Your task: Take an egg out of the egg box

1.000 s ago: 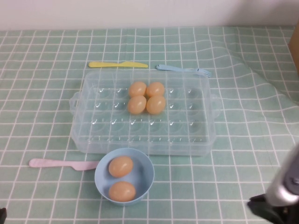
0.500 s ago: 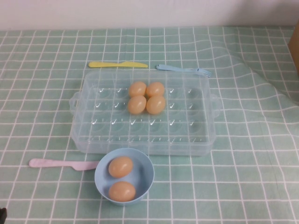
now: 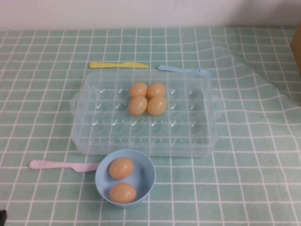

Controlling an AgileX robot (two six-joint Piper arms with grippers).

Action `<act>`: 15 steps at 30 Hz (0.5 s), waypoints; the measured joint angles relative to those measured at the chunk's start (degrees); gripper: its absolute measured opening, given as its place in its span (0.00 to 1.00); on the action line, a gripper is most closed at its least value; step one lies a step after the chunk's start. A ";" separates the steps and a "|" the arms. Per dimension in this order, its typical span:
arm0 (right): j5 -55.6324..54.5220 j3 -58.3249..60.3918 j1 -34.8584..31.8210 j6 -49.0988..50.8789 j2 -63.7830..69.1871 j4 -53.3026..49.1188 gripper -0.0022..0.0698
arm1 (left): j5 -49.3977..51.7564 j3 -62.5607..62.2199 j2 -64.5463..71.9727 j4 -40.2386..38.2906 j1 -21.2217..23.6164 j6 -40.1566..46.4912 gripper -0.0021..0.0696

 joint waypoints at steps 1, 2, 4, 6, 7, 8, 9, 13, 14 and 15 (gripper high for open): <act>0.00 0.00 0.00 0.00 0.00 0.00 0.01 | 0.00 0.00 0.00 0.00 0.00 0.00 0.02; 0.16 0.00 0.00 0.00 0.00 0.44 0.01 | 0.00 0.00 0.00 0.00 0.00 0.00 0.02; 1.08 0.00 0.00 0.00 0.00 0.83 0.01 | 0.00 0.00 0.00 0.00 0.00 0.00 0.02; 2.98 0.00 0.00 0.00 0.00 0.95 0.01 | 0.00 0.00 0.00 0.00 0.00 0.00 0.02; 4.03 0.29 0.00 0.00 0.00 0.95 0.01 | 0.00 0.00 0.00 0.00 0.00 0.00 0.02; 4.50 0.61 0.00 0.00 0.00 0.95 0.01 | 0.00 0.00 0.00 0.00 0.00 0.00 0.02; 5.20 1.04 0.00 0.00 0.00 1.23 0.01 | 0.00 0.00 0.00 0.00 0.00 0.00 0.02; 8.53 1.16 0.00 0.21 0.00 2.26 0.01 | 0.00 0.00 0.00 0.00 0.00 0.00 0.02; 8.92 1.16 0.00 0.21 0.00 2.34 0.01 | 0.00 0.00 0.00 0.00 0.00 0.00 0.02; 9.20 1.16 0.00 0.21 0.00 2.38 0.01 | 0.00 0.00 0.00 0.00 0.00 0.00 0.02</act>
